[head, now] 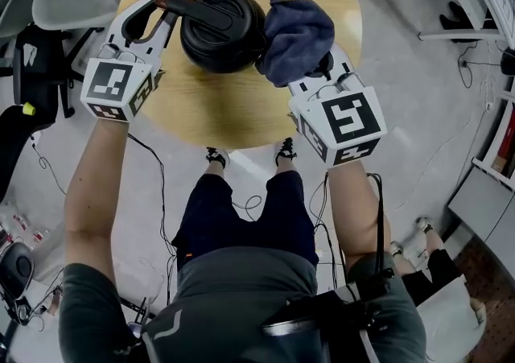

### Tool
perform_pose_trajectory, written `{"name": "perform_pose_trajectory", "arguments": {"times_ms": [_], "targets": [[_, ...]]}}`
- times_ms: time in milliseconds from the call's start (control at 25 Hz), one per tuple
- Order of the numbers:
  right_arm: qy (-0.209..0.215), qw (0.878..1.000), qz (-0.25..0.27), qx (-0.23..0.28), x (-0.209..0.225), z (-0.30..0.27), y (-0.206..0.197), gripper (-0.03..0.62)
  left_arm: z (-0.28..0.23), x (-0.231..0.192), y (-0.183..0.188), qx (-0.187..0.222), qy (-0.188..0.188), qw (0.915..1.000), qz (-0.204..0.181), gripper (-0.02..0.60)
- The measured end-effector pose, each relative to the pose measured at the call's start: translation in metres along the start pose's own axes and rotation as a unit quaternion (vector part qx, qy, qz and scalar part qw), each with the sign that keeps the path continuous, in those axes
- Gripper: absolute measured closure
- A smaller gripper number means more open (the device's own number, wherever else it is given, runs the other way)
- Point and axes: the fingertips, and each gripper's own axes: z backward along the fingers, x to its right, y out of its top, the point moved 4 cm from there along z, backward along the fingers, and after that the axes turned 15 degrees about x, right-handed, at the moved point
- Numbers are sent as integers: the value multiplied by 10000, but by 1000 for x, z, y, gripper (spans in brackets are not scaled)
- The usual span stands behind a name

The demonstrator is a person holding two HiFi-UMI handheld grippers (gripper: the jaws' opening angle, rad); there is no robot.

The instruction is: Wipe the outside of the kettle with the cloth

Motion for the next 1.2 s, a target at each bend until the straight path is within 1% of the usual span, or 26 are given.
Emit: {"name": "perform_pose_trajectory", "arguments": {"times_ms": [120,240,360,600,760,880,960,1000,1120,1200], "targets": [[-35,9999,-15,-102,-2,0,-10,540,-5,-2,1,43,-213,9998,35,472],[-104,9992,-136,-351,-2,-2,-33,540,-6,-5,1,101,-402,9991,12,472],[-138,9974,-206,-683,-4,-6,-63,540,-7,-5,-1,187,-485,9986,-1,472],[-173,9923,-327,-1179,7,-13,-102,540,-19,-4,1,190,-629,9978,-4,472],[-39,9868,-217,-1607,10,-21,-131,540,-27,-7,0,318,-984,9946,42,474],[80,9830,-155,-1826,11,-24,-141,540,-34,-9,1,416,-1282,9909,37,474],[69,9841,-180,-1767,11,-20,-133,540,-37,-9,-2,484,-1505,9874,69,474],[35,9862,-216,-1641,12,-16,-124,540,-38,-9,-2,522,-1620,9854,90,472],[-67,9946,-235,-1007,14,-5,-79,540,-42,-9,-2,657,-1893,9796,159,473],[-98,9982,-90,-582,16,0,-45,540,-46,-9,0,707,-2008,9769,186,474]]}}
